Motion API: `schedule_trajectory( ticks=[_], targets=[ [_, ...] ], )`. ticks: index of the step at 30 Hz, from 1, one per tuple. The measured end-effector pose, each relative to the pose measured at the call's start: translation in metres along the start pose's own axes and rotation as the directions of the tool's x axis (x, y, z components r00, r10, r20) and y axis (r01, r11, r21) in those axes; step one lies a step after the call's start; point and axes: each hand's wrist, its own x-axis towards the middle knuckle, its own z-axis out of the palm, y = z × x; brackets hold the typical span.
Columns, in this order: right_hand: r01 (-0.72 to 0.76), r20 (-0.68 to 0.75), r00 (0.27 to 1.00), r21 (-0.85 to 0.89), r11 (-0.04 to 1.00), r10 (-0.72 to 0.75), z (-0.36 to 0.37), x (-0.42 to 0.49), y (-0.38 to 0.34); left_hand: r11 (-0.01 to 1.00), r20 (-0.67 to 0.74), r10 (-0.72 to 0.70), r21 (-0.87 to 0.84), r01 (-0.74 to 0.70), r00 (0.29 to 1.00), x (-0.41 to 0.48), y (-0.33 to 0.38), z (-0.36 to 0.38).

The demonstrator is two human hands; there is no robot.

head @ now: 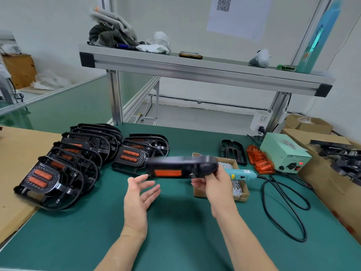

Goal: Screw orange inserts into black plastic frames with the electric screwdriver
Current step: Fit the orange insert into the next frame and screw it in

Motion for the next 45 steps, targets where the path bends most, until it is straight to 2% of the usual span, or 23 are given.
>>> schedule_trajectory(
  ticks=[3,5,11,13,17,24,29,32,35,39,43,45],
  targets=[
    [-0.093,0.045,0.995,0.167,0.981,0.087,0.012,0.005,-0.009,0.969,-0.019,0.103,0.23,-0.096,0.994,-0.005,0.0,0.004],
    [-0.141,0.116,0.986,0.162,0.977,0.123,0.024,0.006,-0.011,0.882,0.003,0.239,0.417,-0.218,0.971,-0.013,0.001,0.006],
    [-0.33,0.322,0.9,0.058,0.942,0.295,0.065,0.011,-0.003,0.608,0.059,0.514,0.679,-0.412,0.856,-0.02,0.004,0.006],
    [-0.386,0.351,0.865,0.01,0.923,0.358,0.074,0.014,0.003,0.608,0.038,0.548,0.668,-0.429,0.836,-0.018,0.003,0.006],
    [-0.444,0.38,0.826,-0.018,0.896,0.417,0.087,0.015,0.02,0.66,-0.046,0.523,0.653,-0.371,0.851,-0.012,0.005,0.005],
    [-0.448,0.378,0.825,-0.018,0.894,0.421,0.103,0.014,0.042,0.686,-0.092,0.399,0.69,-0.231,0.912,-0.002,0.0,0.003],
    [-0.405,0.371,0.851,0.012,0.914,0.372,0.108,0.014,0.046,0.695,-0.092,0.257,0.709,-0.118,0.962,-0.003,0.002,0.003],
    [-0.329,0.393,0.858,-0.077,0.941,0.332,0.109,0.012,0.048,0.691,-0.096,0.185,0.72,-0.06,0.978,-0.003,0.004,0.004],
    [-0.176,0.357,0.897,-0.249,0.952,0.26,0.109,0.012,0.051,0.674,-0.102,0.151,0.738,-0.027,0.983,-0.004,0.006,0.005],
    [0.032,0.292,0.945,-0.538,0.842,0.15,0.11,0.014,0.054,0.655,-0.119,0.128,0.755,0.006,0.985,-0.003,0.007,0.005],
    [0.172,0.339,0.936,-0.676,0.716,0.095,0.111,0.018,0.052,0.648,-0.118,0.128,0.762,0.007,0.985,-0.004,0.008,0.006],
    [0.165,0.354,0.93,-0.64,0.751,0.097,0.109,0.017,0.053,0.629,-0.129,0.135,0.777,0.016,0.982,-0.004,0.009,0.006]
  ],
)
